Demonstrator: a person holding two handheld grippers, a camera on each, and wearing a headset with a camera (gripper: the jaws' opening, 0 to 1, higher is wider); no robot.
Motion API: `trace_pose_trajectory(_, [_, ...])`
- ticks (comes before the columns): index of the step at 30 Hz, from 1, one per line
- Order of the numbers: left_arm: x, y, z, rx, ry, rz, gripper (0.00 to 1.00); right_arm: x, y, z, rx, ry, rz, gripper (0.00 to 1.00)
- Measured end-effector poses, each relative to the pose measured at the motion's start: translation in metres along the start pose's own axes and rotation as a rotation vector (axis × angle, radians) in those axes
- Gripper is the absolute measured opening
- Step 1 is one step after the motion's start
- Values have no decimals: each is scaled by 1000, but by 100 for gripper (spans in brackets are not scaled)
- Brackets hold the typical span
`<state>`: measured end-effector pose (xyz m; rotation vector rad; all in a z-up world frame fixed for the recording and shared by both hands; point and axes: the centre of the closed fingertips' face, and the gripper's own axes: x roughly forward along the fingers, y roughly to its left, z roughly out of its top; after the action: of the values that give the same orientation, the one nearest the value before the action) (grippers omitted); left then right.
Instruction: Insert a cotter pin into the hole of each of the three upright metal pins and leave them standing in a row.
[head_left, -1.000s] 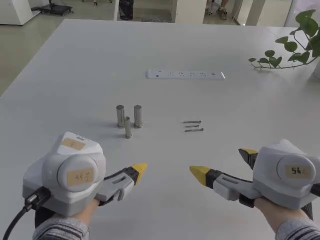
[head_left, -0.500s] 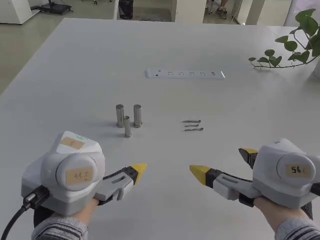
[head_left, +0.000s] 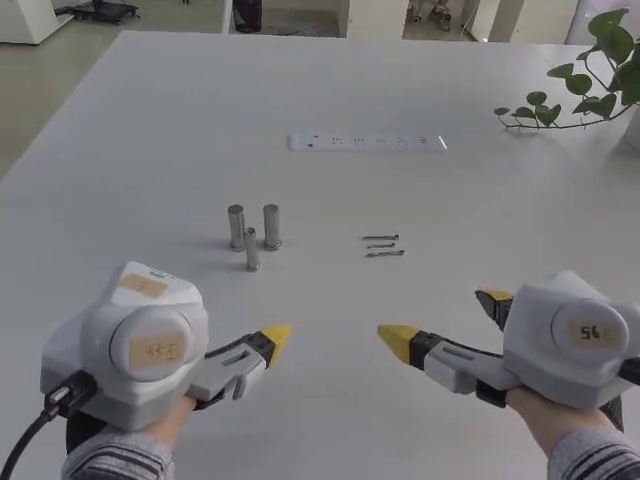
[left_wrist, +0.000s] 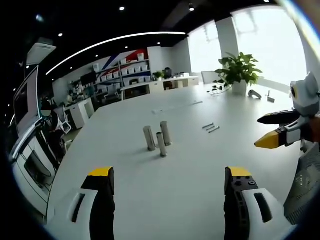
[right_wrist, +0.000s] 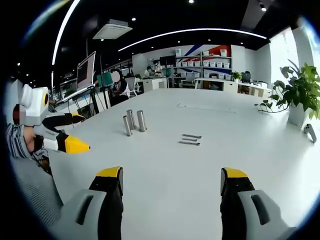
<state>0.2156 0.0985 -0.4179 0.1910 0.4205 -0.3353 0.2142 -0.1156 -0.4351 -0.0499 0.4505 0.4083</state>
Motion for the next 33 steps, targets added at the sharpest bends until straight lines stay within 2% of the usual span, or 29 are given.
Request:
trace_pose_trajectory(8, [-1,1,1,6,1,5,90,0,2,3,2,-8,7,78])
trace_pose_trajectory(11, [-2,2,3,17,-4,6,90,1,4,-1,-8,11,16,78])
trace_pose_trajectory(18, [-5,3,5,4,-10,1,90,-1,7,3,-8,-3,29,75])
trace_pose_trajectory(21, [-8,1,7,-9,-10,-15,90,-2,9,6,-18,-10,37,73])
trace_pose_trajectory(24, [-10,1,7,-9,7,-26,90,-3,10,9,-16,-15,42,72])
trace_pose_trajectory(26, [-13,2,11,-15,-3,-35,90,-3,12,13,-17,-18,49,70])
trace_pose_trajectory(30, [-16,4,16,-11,-5,-48,90,0,17,22,-7,-26,83,68])
trace_pose_trajectory(33, [-18,4,18,-12,3,-58,90,8,30,24,-12,-6,158,66])
